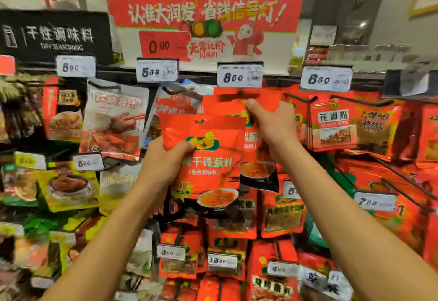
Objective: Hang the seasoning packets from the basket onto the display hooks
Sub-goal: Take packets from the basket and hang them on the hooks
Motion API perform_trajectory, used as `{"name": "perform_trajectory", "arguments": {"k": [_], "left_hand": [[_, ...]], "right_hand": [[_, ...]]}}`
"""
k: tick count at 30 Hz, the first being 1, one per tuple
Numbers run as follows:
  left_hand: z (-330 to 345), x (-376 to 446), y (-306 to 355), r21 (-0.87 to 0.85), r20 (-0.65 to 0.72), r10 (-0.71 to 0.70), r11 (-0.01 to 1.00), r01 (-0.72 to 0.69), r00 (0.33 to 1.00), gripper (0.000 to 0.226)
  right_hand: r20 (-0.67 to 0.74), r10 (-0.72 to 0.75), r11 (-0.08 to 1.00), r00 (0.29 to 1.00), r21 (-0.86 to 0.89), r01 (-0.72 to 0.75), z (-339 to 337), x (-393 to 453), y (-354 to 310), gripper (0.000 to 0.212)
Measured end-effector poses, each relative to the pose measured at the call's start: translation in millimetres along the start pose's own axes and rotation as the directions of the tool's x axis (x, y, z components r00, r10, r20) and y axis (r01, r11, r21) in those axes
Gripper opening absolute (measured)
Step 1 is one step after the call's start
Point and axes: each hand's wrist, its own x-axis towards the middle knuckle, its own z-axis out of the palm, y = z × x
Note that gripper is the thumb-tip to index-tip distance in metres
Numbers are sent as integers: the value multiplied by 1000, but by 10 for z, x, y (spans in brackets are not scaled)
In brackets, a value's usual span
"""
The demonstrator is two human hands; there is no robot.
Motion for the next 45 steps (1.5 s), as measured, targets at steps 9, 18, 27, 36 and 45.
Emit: {"name": "perform_trajectory", "arguments": {"k": [9,18,27,36,45], "left_hand": [[162,224,-11,-23,84,51,999,-49,995,10],[395,414,104,-75,150,24,997,-13,988,7],[872,686,197,-133,113,-28,990,43,993,16],[946,777,225,-67,72,-111,991,116,991,14],[467,573,-179,115,343,-62,993,24,937,21]], "right_hand": [[-123,92,994,988,-48,-99,170,232,143,33],[-91,181,972,979,-133,-192,62,423,199,23],[-39,5,988,999,157,1,-248,270,297,30],[-73,1,982,997,-189,-15,-204,309,306,38],[123,152,966,981,-227,-121,-327,-105,718,82]]}}
